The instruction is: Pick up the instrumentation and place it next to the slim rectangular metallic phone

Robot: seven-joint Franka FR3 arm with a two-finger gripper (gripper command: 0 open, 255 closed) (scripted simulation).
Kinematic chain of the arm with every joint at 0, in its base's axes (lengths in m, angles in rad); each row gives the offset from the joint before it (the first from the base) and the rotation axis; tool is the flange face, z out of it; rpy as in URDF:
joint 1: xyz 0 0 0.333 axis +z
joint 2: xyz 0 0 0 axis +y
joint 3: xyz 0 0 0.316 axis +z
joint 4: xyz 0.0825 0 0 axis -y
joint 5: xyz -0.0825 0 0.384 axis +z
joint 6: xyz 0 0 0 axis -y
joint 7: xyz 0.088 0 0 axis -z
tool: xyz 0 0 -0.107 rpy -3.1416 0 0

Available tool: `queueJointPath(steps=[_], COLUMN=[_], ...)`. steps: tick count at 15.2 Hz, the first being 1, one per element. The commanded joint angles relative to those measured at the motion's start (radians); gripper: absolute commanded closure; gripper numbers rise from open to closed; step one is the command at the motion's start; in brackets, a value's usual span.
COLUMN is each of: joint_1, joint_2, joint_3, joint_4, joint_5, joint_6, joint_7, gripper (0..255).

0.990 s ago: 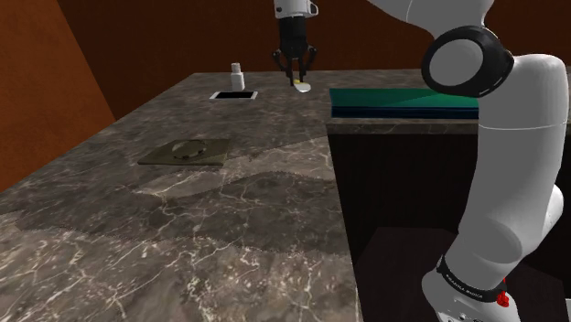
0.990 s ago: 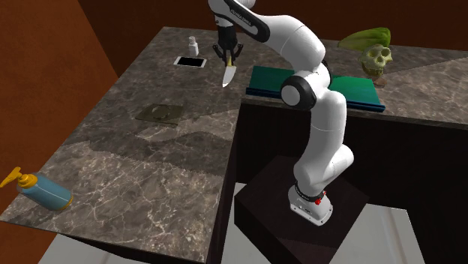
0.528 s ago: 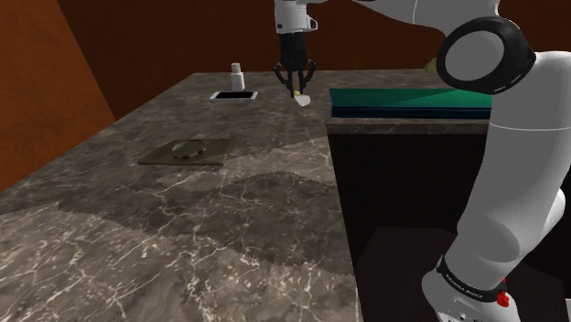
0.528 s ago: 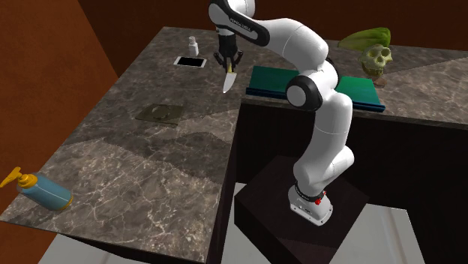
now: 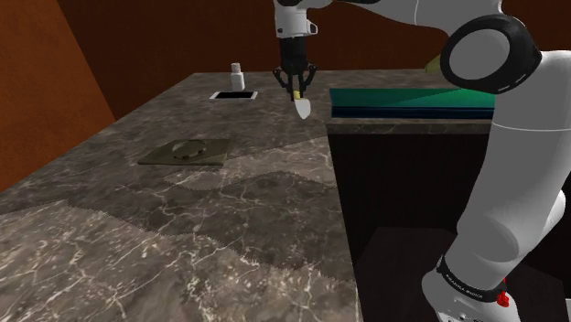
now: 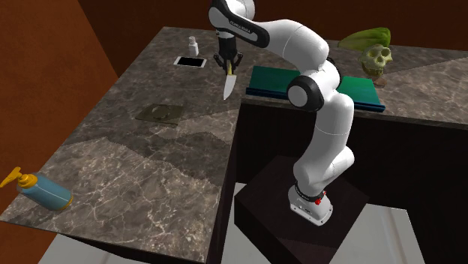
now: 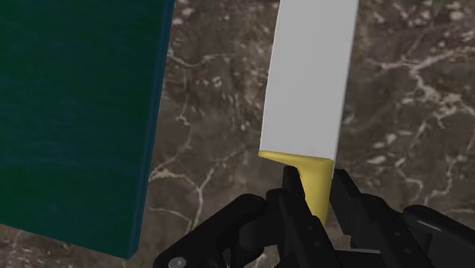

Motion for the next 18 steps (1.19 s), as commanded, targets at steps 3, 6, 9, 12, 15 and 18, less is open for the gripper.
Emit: queueJointPath(steps=[3, 6, 9, 12, 15, 18], joint_1=[0.0, 0.0, 0.034, 0.052, 0.052, 0.052], joint_2=[0.0, 0.0, 0.113, 0.16, 0.159, 0.159], joint_3=[0.0, 0.0, 0.004, 0.003, 0.003, 0.003], joint_4=[0.0, 0.0, 0.269, 0.372, 0.372, 0.371], joint_5=[0.0, 0.0, -0.034, -0.049, -0.049, -0.048], joint_6=[0.0, 0.0, -0.16, -0.216, -0.216, -0.216], joint_7=[0.0, 0.0, 0.018, 0.023, 0.023, 0.023], gripper=[0, 0, 0, 0, 0, 0])
